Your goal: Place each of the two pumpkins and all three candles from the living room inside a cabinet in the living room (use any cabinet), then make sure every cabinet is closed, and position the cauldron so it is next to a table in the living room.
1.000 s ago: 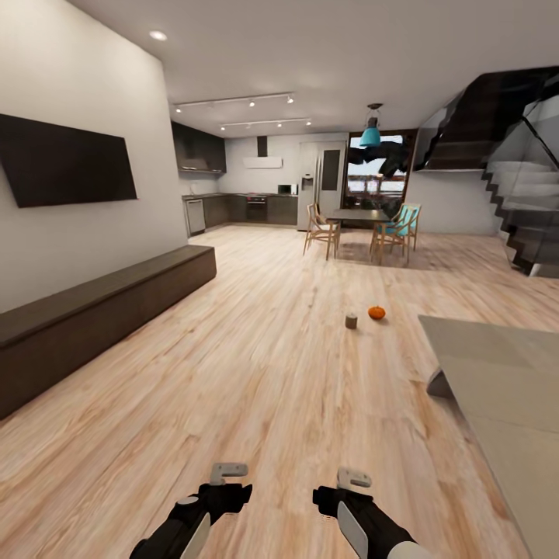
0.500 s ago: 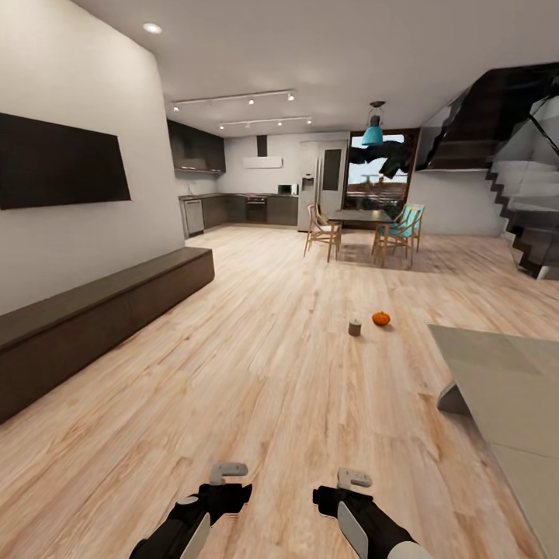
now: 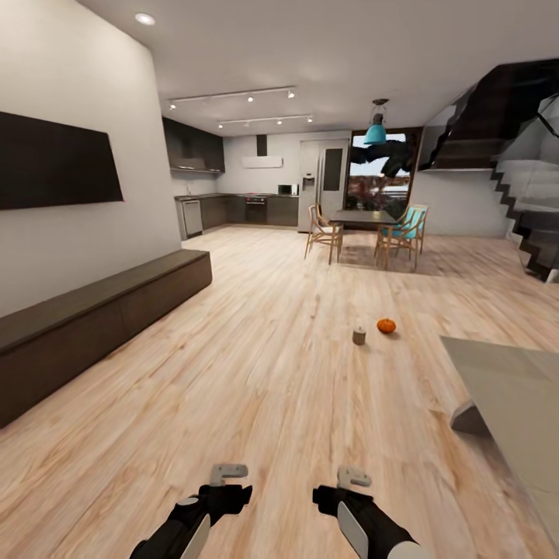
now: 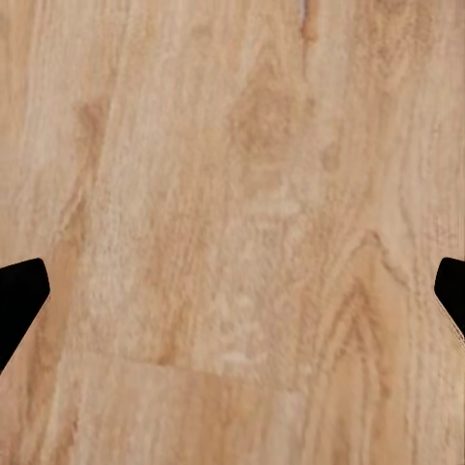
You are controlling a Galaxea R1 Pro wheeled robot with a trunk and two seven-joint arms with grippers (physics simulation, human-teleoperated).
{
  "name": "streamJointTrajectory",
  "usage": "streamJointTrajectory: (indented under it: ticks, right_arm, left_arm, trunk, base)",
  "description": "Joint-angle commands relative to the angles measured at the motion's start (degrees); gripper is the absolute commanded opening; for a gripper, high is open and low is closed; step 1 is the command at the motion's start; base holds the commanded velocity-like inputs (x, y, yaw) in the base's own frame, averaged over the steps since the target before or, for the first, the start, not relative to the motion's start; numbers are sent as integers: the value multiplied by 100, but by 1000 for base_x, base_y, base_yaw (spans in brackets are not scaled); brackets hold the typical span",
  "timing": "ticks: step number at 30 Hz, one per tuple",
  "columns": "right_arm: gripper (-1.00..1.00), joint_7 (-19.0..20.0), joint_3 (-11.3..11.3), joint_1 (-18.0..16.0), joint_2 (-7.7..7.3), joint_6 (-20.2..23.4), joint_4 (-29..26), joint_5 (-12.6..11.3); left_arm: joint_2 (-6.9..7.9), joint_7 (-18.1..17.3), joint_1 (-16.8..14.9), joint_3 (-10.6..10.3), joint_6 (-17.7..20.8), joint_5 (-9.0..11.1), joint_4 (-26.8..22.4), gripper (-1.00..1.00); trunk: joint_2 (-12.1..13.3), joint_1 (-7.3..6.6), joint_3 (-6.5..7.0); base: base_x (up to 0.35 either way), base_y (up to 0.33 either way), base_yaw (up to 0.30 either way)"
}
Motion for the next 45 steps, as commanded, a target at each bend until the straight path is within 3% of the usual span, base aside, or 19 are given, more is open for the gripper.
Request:
streamJointTrajectory:
  ticks: [1,45]
  right_arm:
    - [100,-30,10,0,1,1,-13,-48]
    - [100,11,12,0,2,-37,-4,-41]
  left_arm:
    - [3,2,1,-15,34,61,-4,100]
    - [20,29,-1,-7,17,54,24,100]
  trunk:
    - [-2,2,-6]
    - [-2,2,-392]
  base:
    - [313,0,0]
    - [322,0,0]
